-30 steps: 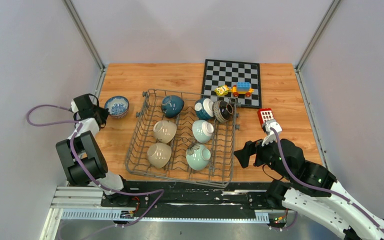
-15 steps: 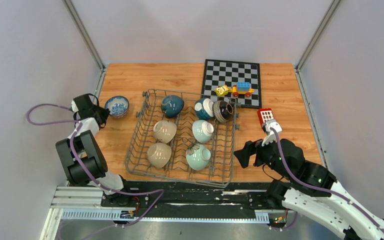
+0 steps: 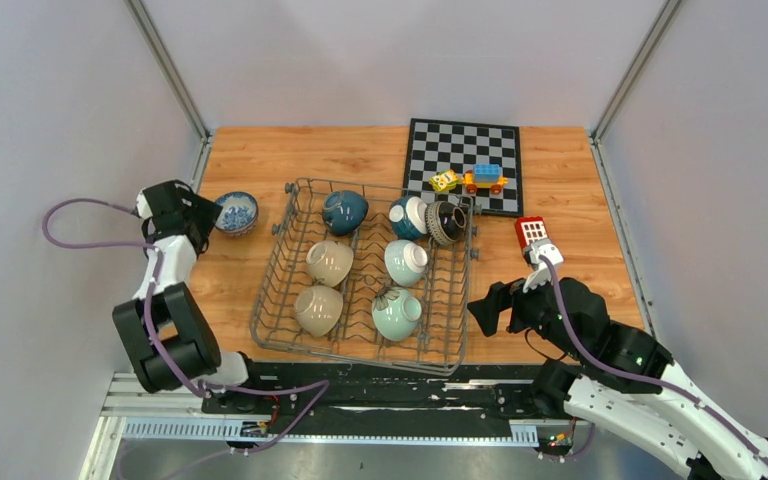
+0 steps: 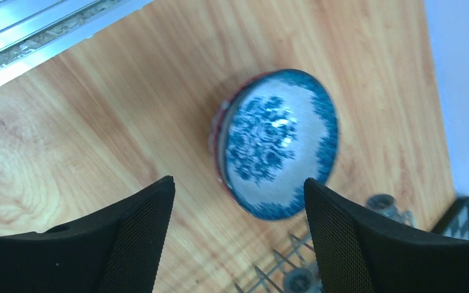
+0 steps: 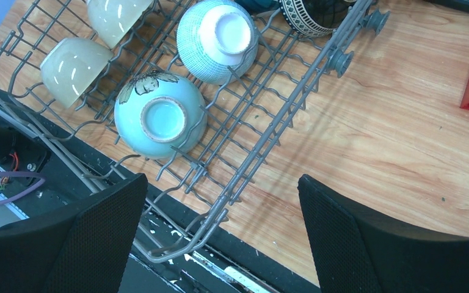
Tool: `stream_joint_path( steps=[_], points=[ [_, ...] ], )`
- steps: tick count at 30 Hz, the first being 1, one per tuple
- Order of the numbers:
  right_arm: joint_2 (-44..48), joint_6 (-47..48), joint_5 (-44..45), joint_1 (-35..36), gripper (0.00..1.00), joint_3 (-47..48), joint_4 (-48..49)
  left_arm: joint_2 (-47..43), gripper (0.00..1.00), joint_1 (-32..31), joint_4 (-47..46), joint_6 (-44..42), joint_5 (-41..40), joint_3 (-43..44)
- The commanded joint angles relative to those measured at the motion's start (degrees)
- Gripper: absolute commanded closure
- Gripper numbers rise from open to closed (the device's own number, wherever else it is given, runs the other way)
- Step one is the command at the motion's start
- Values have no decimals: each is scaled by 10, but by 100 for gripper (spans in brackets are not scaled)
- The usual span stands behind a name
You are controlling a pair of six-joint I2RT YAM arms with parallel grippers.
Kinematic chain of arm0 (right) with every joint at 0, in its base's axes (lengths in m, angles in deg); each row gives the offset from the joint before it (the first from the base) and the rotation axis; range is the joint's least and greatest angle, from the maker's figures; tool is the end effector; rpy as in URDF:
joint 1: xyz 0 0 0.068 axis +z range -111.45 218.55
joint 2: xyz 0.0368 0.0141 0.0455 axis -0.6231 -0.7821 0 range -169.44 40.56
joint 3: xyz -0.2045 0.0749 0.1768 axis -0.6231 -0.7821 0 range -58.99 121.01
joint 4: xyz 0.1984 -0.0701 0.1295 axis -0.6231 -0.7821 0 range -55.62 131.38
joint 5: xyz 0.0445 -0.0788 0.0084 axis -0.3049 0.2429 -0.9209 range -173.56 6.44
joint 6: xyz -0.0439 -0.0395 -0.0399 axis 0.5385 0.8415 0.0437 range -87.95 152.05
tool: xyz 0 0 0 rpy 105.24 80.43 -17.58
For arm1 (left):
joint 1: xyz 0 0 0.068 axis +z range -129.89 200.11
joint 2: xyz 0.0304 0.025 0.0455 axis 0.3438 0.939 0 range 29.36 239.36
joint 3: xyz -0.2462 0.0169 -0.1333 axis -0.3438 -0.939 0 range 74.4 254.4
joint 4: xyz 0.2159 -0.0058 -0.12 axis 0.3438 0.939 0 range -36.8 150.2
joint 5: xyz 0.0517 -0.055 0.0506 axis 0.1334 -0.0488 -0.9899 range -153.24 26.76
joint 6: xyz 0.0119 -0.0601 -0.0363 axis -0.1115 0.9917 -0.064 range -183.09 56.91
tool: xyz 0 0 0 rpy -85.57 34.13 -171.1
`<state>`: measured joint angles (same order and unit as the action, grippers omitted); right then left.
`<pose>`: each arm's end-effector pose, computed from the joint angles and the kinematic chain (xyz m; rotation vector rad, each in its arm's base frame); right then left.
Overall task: Unload the bowls from the dish rack
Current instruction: Place the bowl with the bowl, then pick up the bowl from the dish rack.
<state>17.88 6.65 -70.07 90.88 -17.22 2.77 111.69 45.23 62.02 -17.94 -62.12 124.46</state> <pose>0.0657 0.0628 0.3063 -0.2965 1.9403 0.6870 0.2810 0.1305 0.2241 -1.3130 1.8836 -0.2038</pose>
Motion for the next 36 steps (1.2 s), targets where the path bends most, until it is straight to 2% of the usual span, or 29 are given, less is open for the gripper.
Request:
stream_joint_path(
  steps=[1,6,10,13,18,22,25,29,33,36],
  points=[
    [-3,25,8,-7,3,9,-5,-89,18,-34,47,-12,-38,20],
    [-15,57,21,-7,2,34,-15,-174,10,-89,96,-40,-58,28],
    [-38,78,28,-7,2,57,-18,-231,5,-177,143,-104,-103,56],
    [-72,89,33,-7,2,83,-17,-267,0,-283,164,-149,-148,72],
    [-124,105,64,-6,1,116,2,-302,0,-432,198,-208,-211,87],
    [-164,116,90,-7,1,124,33,-315,0,-563,205,-231,-270,87],
    [-221,101,102,-7,1,148,33,-310,0,-651,191,-235,-283,77],
    [-273,75,117,-24,1,143,70,-290,0,-721,166,-223,-235,60],
    [-301,60,86,-42,2,113,129,-292,2,-724,138,-194,-149,24],
    [-313,50,2,-51,3,99,150,-303,3,-724,132,-184,-89,-8]
  ],
)
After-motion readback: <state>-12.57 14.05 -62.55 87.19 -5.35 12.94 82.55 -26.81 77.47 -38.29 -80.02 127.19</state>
